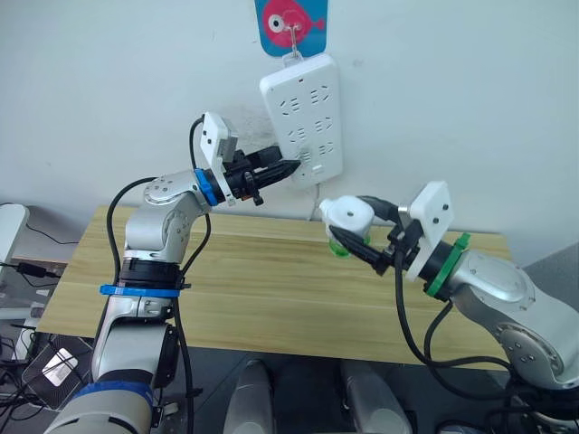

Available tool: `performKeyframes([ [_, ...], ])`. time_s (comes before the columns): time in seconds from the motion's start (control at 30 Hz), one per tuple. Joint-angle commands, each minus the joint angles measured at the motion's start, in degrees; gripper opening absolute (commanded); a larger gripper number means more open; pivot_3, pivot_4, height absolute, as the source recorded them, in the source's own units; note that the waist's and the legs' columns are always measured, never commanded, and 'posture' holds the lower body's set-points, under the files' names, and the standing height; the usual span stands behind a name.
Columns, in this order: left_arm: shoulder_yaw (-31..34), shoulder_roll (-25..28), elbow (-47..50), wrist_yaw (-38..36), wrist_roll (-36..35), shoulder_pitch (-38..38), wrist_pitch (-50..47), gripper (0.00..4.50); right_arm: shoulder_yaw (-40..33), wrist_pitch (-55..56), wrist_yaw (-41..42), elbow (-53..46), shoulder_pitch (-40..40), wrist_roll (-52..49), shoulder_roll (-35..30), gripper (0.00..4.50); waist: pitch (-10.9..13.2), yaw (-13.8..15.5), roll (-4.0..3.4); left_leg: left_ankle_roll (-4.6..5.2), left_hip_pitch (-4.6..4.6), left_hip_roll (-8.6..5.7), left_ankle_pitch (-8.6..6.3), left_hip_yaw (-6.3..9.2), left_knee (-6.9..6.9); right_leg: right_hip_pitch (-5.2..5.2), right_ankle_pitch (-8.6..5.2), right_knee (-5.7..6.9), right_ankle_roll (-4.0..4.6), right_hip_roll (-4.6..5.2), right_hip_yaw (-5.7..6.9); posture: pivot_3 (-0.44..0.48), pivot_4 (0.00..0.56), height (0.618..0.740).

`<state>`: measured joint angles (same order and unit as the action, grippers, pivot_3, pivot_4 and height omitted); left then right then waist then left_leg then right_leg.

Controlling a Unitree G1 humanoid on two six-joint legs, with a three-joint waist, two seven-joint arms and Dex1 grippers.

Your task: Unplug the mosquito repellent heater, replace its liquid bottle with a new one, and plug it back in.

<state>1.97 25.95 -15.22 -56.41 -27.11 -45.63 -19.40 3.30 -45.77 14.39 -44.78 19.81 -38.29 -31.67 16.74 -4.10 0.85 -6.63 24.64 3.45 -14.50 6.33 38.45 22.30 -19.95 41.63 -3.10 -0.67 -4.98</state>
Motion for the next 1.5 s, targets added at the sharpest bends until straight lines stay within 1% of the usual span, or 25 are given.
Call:
performKeyframes([
  [0.03, 0.72, -0.09, 2.13, 1.29, 0.76, -0.67, 0.99, 1.35, -1.53, -2.46, -2.8, -1.58, 3.52, -0.77, 1.75, 3.02, 0.01, 0.03, 0.01, 0.0, 0.01, 0.0, 0.0, 0.03, 0.1, 0.0, 0.0, 0.06, 0.0, 0.0, 0.01, -0.104, 0.245, 0.697],
  [0.2, 1.25, 1.52, 3.51, 1.63, 1.06, 0.16, -1.18, 1.32, -0.37, -6.27, -8.1, 1.9, 11.6, 3.36, 4.86, 3.02, 0.01, -0.29, 0.01, 0.15, -0.01, -0.02, -0.03, 0.04, 0.41, 0.0, 0.02, 0.42, -0.02, -0.02, -0.03, -0.106, 0.244, 0.697],
  [0.4, 1.67, 4.22, 7.06, 1.72, 0.32, 1.82, -4.69, 1.31, 1.22, -6.9, -8.48, 6.26, 16.41, 8.34, 5.99, 3.02, 0.01, -0.57, 0.0, 0.25, -0.02, -0.02, 0.05, 0.06, 0.34, 0.04, 0.09, 0.42, 0.0, -0.03, -0.03, -0.086, 0.24, 0.697],
  [0.67, 1.57, 3.76, 7.76, 2.51, 0.31, 1.59, -5.35, 1.3, 1.56, -7.78, -5.6, 7.11, 16.88, 9.09, 6.55, 3.02, 0.01, -0.65, 0.0, 0.1, 0.01, 0.0, 0.13, 0.04, 0.27, 0.11, 0.09, 0.42, 0.01, -0.03, -0.03, -0.079, 0.237, 0.697],
  [0.83, 1.21, 3.72, 7.67, 2.18, 0.49, 1.6, -5.28, 1.3, 0.89, -8.14, -5.77, 6.25, 16.79, 9.39, 8.16, 3.02, 0.01, -0.66, 0.0, 0.19, 0.01, 0.0, 0.07, 0.04, 0.29, 0.11, 0.09, 0.43, 0.01, -0.03, -0.03, -0.086, 0.236, 0.697],
  [1.23, 1.05, 3.66, 7.43, 2.07, 0.6, 1.29, -5.4, 1.3, 1.11, -6.19, -4.7, 5.99, 17.11, 12.56, 8.49, 3.02, 0.01, -0.66, 0.0, 0.2, 0.01, 0.0, 0.07, 0.04, 0.29, 0.12, 0.09, 0.43, 0.01, -0.04, -0.03, -0.088, 0.238, 0.697],
  [1.5, 0.81, 3.39, 7.44, 2.05, 0.59, 1.2, -5.52, 1.3, 1.95, -5.32, -4.29, 6.11, 17.56, 14.2, 10.14, 3.02, 0.01, -0.68, 0.0, 0.2, 0.01, 0.0, 0.07, 0.04, 0.29, 0.11, 0.09, 0.43, 0.01, -0.04, -0.03, -0.088, 0.239, 0.697],
])
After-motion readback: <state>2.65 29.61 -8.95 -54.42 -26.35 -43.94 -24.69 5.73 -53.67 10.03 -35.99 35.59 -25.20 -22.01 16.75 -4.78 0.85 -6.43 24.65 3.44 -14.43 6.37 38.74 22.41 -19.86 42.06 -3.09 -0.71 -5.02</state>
